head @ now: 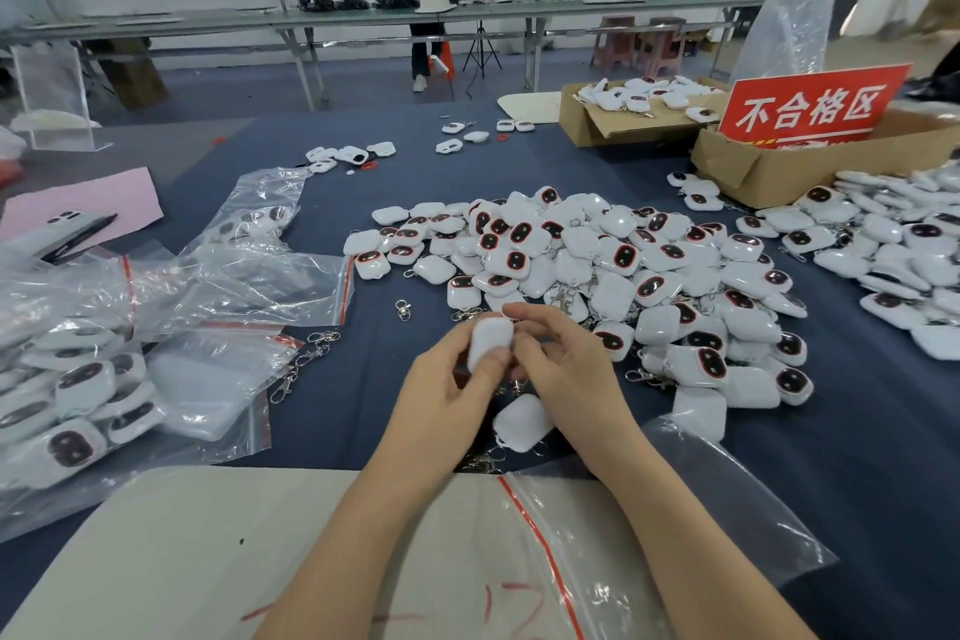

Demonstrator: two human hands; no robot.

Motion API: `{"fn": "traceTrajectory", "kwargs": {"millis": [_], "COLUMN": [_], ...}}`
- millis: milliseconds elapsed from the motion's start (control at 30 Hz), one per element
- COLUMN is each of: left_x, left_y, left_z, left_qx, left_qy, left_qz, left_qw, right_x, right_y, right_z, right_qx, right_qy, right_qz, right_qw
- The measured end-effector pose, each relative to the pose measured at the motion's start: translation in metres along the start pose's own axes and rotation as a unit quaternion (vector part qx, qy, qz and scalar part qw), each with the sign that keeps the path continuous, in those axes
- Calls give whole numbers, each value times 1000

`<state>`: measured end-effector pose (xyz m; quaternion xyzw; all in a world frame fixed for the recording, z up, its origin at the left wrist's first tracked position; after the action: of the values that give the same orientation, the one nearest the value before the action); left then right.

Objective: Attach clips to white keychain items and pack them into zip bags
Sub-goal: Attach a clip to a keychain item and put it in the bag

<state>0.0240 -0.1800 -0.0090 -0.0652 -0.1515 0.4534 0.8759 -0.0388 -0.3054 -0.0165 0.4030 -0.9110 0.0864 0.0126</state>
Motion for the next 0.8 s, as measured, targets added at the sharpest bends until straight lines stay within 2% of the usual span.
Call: {"fn": "traceTrajectory", "kwargs": {"millis": [100, 200, 300, 400, 467, 533, 600, 700, 800], "left_x": [10, 19, 28, 36, 41, 45, 45, 36, 24], "left_y": [0, 5, 17, 44, 65, 84, 98, 112, 118], "left_z": [1, 7, 13, 11, 12, 17, 24, 36, 45], "left_qx": [18, 9, -14, 30, 42, 21, 8, -8, -20], "left_qy": [17, 36, 47, 48, 3, -66, -105, -121, -115], "left_qz": [72, 93, 72, 37, 23, 6, -8, -25, -36], "left_qw": [997, 995, 996, 998, 999, 998, 994, 992, 993], "right_x": [3, 14, 26, 32, 34, 36, 37, 35, 32], "right_y": [4, 10, 23, 44, 56, 62, 64, 68, 72], "right_z": [-15, -42, -55, -45, -33, -27, -30, -41, -52], "right_qx": [113, 223, 233, 236, 229, 215, 203, 204, 193], "right_qy": [103, 245, 288, 379, 417, 424, 404, 341, 310], "right_qz": [-4, -74, -177, -266, -293, -266, -223, -182, -167], "right_qw": [988, 941, 912, 854, 829, 838, 864, 899, 916]}}
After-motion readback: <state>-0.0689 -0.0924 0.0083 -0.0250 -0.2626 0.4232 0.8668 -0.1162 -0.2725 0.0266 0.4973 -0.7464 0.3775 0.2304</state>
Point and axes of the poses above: each hand's wrist, its own y-axis away from the middle knuckle, its own x-axis out of the back of the hand, z = x × y, the point moved 2 cm from there along -y, towards the middle knuckle, and after that the axes turned 5 degrees about z, right-handed, at the moved point
